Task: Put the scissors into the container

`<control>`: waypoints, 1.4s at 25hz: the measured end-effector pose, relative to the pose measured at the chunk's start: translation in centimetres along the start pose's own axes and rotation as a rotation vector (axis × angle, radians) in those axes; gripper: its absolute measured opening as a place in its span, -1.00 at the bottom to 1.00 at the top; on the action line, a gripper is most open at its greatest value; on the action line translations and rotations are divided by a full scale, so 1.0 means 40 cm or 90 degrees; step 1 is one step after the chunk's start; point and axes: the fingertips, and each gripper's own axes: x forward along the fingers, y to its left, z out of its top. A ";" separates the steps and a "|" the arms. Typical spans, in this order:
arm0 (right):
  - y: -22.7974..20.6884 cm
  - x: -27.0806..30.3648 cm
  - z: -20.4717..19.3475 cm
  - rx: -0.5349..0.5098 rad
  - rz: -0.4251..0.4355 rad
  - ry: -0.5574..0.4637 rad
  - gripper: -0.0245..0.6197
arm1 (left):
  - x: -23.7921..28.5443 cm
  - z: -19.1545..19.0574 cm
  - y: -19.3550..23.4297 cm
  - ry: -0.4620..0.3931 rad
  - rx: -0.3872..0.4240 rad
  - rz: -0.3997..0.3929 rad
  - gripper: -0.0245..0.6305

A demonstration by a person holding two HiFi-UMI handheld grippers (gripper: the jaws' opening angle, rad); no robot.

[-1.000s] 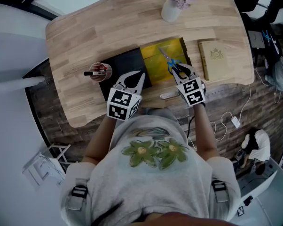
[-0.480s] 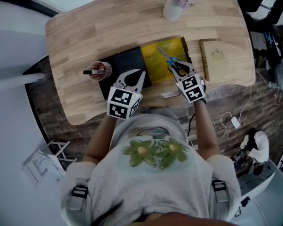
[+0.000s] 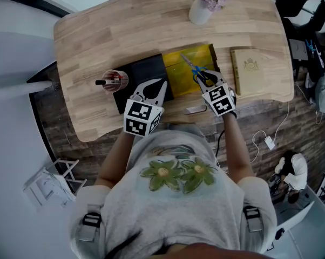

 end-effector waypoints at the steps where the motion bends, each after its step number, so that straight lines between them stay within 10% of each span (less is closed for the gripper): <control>1: -0.001 0.002 -0.002 -0.002 0.002 0.002 -0.65 | 0.001 0.000 0.001 0.000 -0.001 0.001 -0.91; 35: -0.014 0.085 -0.040 -0.052 0.047 0.062 -0.65 | 0.020 -0.015 0.021 0.010 -0.037 0.013 -0.91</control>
